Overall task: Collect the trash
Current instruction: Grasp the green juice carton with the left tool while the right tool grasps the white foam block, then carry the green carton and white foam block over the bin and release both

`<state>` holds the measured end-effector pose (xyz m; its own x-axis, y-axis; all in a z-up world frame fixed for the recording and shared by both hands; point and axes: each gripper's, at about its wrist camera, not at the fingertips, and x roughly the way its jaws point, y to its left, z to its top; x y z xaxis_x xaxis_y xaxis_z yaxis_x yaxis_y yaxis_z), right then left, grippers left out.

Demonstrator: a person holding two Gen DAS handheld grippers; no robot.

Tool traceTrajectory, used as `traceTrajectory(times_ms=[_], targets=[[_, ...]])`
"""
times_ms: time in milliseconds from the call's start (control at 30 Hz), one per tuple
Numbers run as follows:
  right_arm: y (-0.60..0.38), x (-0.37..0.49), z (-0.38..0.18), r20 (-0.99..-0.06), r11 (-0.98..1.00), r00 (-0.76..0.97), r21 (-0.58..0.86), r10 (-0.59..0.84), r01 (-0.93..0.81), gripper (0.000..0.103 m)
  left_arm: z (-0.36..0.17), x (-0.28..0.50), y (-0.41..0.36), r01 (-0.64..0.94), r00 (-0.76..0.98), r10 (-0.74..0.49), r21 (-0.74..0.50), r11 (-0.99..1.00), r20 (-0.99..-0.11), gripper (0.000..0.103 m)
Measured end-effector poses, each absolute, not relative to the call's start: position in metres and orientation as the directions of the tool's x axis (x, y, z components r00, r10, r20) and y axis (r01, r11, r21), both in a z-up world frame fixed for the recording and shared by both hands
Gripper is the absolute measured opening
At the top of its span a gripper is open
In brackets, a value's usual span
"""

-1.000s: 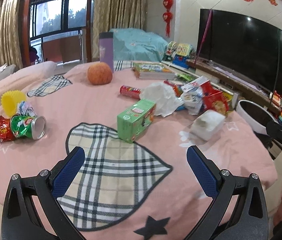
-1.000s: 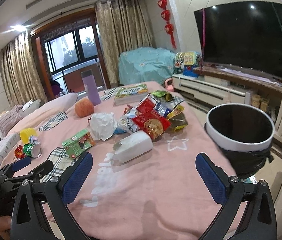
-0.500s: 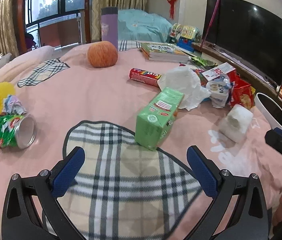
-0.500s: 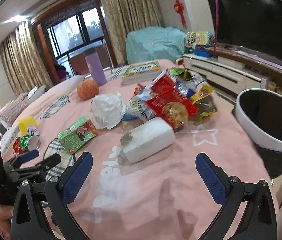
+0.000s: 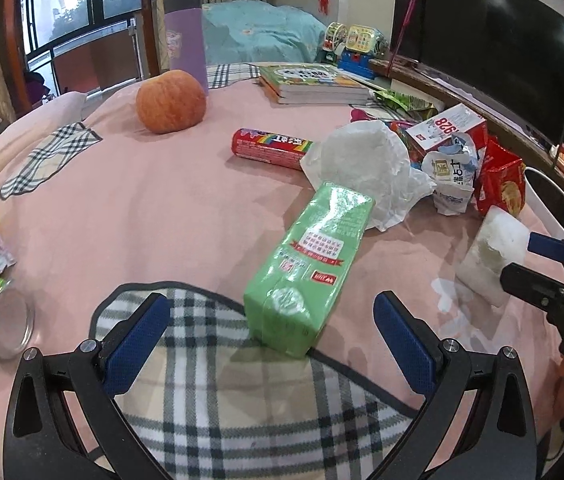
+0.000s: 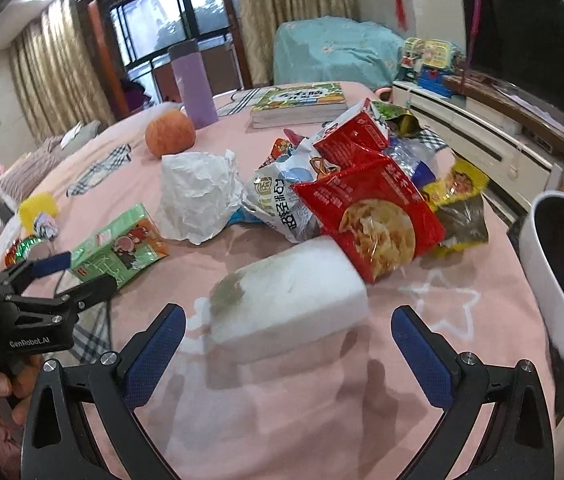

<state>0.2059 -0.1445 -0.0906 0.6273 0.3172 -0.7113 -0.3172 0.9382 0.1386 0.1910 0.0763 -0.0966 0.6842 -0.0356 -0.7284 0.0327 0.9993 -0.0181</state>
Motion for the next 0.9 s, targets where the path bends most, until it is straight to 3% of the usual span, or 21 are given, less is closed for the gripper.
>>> traceTrajectory(times_ms=[100, 200, 233, 267, 300, 333, 600, 900], targets=[[-0.145, 0.214, -0.098, -0.733, 0.926, 0.585, 0.169, 0.347, -0.338, 0.103, -0.096, 0.194, 0.073, 0.046, 0.682, -0.048, -0.022, 0.999, -0.73, 0.095], [-0.146, 0.217, -0.104, -0.745, 0.925, 0.568, 0.18, 0.351, -0.334, 0.102, -0.098, 0.196, 0.07, 0.058, 0.67, -0.058, -0.026, 0.998, -0.74, 0.069], [-0.147, 0.218, -0.106, -0.747, 0.925, 0.565, 0.184, 0.352, -0.333, 0.101, -0.099, 0.196, 0.068, 0.062, 0.666, -0.06, -0.025, 0.998, -0.744, 0.052], [-0.147, 0.218, -0.106, -0.745, 0.924, 0.565, 0.188, 0.355, -0.333, 0.098, -0.1, 0.196, 0.067, 0.066, 0.659, -0.063, -0.026, 0.997, -0.749, 0.044], [-0.15, 0.216, -0.104, -0.737, 0.92, 0.567, 0.199, 0.368, -0.338, 0.095, -0.101, 0.196, 0.066, 0.069, 0.657, -0.066, -0.028, 0.997, -0.751, 0.042], [-0.151, 0.215, -0.103, -0.731, 0.915, 0.566, 0.212, 0.381, -0.342, 0.086, -0.101, 0.194, 0.064, 0.074, 0.661, -0.072, -0.031, 0.997, -0.747, 0.035], [-0.18, 0.19, -0.094, -0.67, 0.901, 0.602, 0.322, 0.434, -0.291, 0.082, -0.09, 0.17, 0.043, 0.11, 0.69, -0.116, -0.054, 0.992, -0.714, 0.033], [-0.218, 0.158, -0.073, -0.618, 0.92, 0.686, 0.327, 0.383, -0.218, 0.082, -0.072, 0.147, -0.002, 0.209, 0.698, -0.22, -0.099, 0.973, -0.681, 0.033]])
